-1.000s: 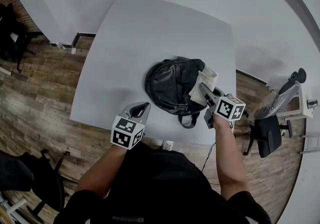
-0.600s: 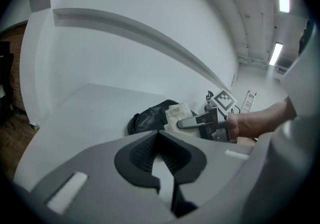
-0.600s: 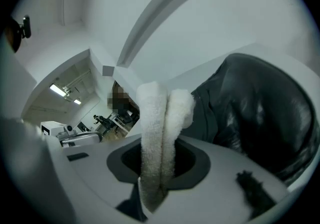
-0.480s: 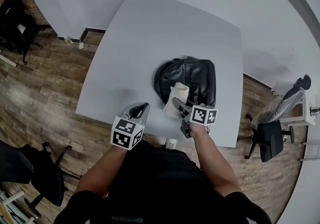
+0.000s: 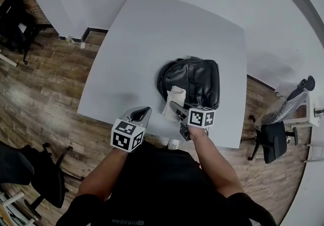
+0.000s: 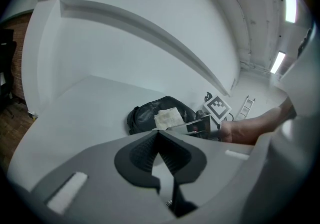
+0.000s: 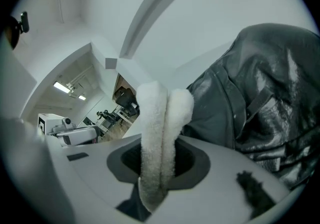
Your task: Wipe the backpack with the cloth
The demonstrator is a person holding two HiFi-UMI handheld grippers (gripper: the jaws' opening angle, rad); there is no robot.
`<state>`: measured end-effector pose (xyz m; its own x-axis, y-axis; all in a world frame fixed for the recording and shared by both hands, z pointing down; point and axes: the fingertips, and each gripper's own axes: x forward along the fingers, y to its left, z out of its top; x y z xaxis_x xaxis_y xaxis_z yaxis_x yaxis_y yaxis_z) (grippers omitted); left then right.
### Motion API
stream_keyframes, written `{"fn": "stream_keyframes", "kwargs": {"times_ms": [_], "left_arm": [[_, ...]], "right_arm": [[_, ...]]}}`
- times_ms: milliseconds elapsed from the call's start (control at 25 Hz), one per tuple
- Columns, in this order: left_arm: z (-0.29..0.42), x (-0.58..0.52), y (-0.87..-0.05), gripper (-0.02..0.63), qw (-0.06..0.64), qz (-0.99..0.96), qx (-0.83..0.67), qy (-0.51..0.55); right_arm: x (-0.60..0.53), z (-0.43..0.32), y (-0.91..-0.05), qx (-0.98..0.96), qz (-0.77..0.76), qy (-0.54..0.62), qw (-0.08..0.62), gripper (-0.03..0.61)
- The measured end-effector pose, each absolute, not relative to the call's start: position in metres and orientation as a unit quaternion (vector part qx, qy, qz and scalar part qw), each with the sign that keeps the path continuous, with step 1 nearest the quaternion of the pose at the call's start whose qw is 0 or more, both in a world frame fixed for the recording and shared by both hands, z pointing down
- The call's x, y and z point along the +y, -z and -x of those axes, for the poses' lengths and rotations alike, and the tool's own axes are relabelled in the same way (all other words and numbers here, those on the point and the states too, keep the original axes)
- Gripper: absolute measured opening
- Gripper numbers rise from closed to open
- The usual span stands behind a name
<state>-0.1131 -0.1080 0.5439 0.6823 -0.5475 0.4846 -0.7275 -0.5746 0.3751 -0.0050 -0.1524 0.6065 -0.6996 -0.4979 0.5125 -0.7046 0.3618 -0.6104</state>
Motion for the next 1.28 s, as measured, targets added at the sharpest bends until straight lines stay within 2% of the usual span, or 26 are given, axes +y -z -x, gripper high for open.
{"fn": "stream_keyframes", "kwargs": {"times_ms": [640,1280], "left_arm": [[0.068,-0.097,-0.539,0.006,0.267,-0.887,-0.337,-0.171],[0.023,-0.084,-0.544,0.006,0.271,-0.881,-0.347,-0.171]], "right_arm": [[-0.135,-0.077,-0.600,-0.797,-0.408,-0.425,0.136,0.092],[-0.121,-0.119,-0.578,-0.819,-0.397,-0.390,0.136,0.092]]}}
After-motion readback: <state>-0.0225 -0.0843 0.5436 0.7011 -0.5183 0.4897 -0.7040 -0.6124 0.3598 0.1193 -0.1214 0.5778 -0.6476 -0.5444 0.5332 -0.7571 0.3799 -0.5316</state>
